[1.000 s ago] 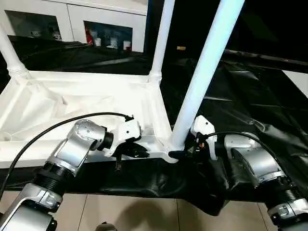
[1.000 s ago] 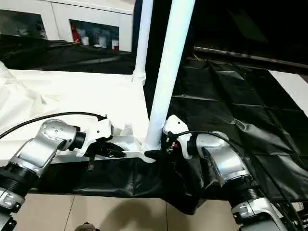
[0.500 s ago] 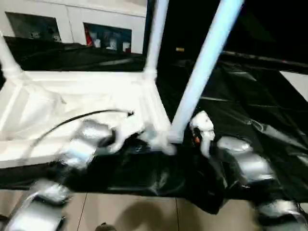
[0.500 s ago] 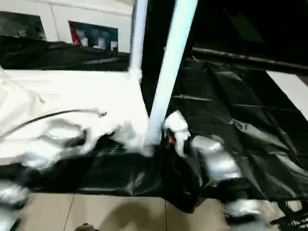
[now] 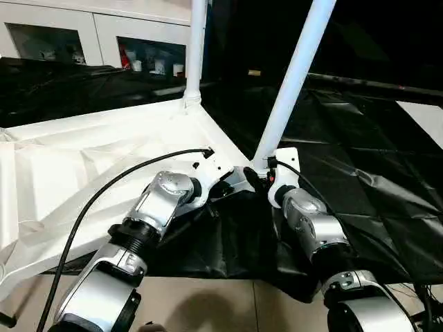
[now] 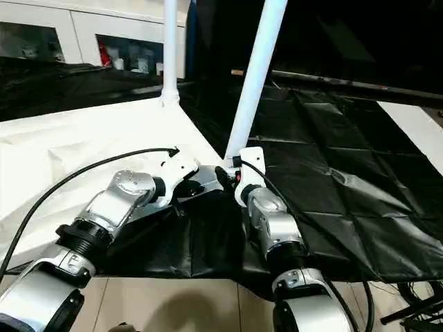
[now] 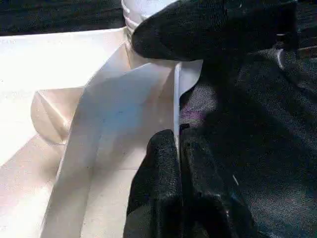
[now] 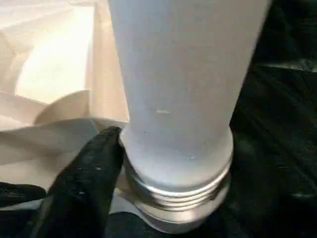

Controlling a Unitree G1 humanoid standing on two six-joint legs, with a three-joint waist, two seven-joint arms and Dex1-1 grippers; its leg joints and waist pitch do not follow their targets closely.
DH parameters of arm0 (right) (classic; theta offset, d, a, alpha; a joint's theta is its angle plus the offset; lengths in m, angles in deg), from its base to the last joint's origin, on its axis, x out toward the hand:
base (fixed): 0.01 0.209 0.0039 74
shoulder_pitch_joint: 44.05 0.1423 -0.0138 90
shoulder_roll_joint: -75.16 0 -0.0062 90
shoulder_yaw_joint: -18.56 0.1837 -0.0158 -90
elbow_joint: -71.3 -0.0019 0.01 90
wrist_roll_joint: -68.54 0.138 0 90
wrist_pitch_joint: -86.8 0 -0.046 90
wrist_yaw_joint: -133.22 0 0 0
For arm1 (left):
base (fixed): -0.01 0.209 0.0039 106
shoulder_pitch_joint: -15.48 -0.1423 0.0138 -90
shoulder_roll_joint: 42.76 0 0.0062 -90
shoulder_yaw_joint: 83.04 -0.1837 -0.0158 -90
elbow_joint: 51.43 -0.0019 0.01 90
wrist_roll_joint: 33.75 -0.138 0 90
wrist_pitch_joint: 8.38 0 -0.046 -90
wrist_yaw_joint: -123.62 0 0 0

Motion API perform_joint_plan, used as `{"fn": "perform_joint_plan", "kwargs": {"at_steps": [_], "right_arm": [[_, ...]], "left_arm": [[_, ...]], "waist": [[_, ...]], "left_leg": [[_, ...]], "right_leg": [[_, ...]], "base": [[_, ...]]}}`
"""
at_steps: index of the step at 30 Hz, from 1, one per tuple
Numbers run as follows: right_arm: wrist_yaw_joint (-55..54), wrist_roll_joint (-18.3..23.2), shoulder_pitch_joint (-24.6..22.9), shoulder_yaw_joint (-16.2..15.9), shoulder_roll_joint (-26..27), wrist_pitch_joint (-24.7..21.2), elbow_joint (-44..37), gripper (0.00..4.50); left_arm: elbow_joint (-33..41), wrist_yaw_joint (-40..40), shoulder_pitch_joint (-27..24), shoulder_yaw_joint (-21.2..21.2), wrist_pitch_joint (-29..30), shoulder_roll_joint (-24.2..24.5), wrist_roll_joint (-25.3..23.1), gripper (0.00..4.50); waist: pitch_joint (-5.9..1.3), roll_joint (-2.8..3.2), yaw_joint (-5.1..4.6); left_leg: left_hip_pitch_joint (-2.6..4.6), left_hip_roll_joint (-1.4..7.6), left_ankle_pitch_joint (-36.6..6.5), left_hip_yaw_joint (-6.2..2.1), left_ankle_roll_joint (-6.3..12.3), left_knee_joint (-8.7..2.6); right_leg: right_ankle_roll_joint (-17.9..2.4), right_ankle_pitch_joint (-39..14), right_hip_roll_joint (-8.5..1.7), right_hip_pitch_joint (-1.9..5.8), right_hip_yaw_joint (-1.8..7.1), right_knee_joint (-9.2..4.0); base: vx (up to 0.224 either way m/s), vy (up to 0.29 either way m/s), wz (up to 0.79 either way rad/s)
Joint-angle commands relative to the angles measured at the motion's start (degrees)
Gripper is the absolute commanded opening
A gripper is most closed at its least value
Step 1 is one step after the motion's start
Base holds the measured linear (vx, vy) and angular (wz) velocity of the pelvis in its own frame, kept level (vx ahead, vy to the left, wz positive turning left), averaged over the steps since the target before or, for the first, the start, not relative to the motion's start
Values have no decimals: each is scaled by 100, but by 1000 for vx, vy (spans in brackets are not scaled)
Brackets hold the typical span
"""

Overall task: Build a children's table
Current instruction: Rotate leg to tighten

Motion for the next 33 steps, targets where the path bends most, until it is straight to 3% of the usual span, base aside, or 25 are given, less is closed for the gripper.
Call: {"fn": "perform_joint_plan", "kwargs": {"at_steps": [1,3,4,5,8,9,10,11,13,23,27,33], "right_arm": [[345,112,96,-202,298,-23,78,380],[750,69,24,-330,-12,13,-95,387],[1215,15,-82,-459,-380,14,-355,400],[1215,15,-82,-459,-380,14,-355,412],[1853,-72,-233,-629,-889,10,-706,437],[2187,-82,-294,-698,-1116,-6,-835,444],[2803,-64,-396,-846,-1474,-73,-1065,444],[2906,-61,-413,-874,-1529,-85,-1104,444],[3486,-72,-510,-1056,-1848,-117,-1329,444],[4506,-52,-596,-1464,-2286,-141,-1569,444],[4578,37,-558,-1420,-2196,-167,-1630,444],[4756,134,-560,-1433,-2172,-198,-1674,444]], "left_arm": [[-135,1,-90,-174,-203,-238,83,0],[-83,-252,-165,-231,-291,-32,83,0],[-25,-551,-250,-267,-464,190,98,0],[-25,-551,-250,-267,-464,190,98,0],[152,-998,-373,-312,-623,476,145,0],[256,-1188,-421,-321,-594,592,168,0],[441,-1549,-509,-346,-649,770,240,0],[472,-1610,-524,-349,-665,796,257,0],[742,-2067,-638,-377,-745,956,415,0],[1247,-2787,-752,-539,-723,1273,628,0],[1342,-2903,-766,-502,-684,1280,639,0],[1426,-2971,-779,-550,-644,1320,690,0]], "waist": [[-312,88,-20],[-311,103,-27],[-321,80,8],[-321,80,8],[-321,84,18],[-328,126,16],[-337,134,21],[-343,118,19],[-338,136,40],[-349,156,37],[-343,162,41],[-353,151,39]], "left_leg": [[60,-2,-2133,10,-154,-387],[56,-2,-2164,8,-148,-390],[41,0,-2087,-2,-96,-390],[41,0,-2087,-2,-96,-390],[14,3,-1823,29,-11,-381],[19,7,-1779,26,-18,-383],[26,21,-1626,30,0,-372],[17,28,-1595,30,45,-372],[18,21,-1457,54,108,-353],[43,34,-1395,66,144,-351],[46,34,-1511,61,91,-358],[41,33,-1422,60,97,-352]], "right_leg": [[-585,-2209,-313,168,206,-600],[-586,-2240,-310,166,207,-603],[-536,-2191,-306,224,192,-617],[-536,-2191,-306,224,192,-617],[-661,-1855,-307,230,212,-575],[-695,-1800,-316,226,220,-561],[-825,-1436,-296,235,217,-520],[-865,-1319,-284,267,210,-513],[-986,-1028,-280,260,219,-480],[-1206,-671,-276,267,213,-439],[-1148,-936,-290,267,218,-462],[-1182,-746,-281,278,214,-437]], "base": [[0,0,0],[0,0,0],[0,0,0],[0,0,0],[0,0,0],[0,0,0],[0,0,0],[0,0,0],[0,0,0],[0,0,0],[0,0,0],[0,0,0]]}}
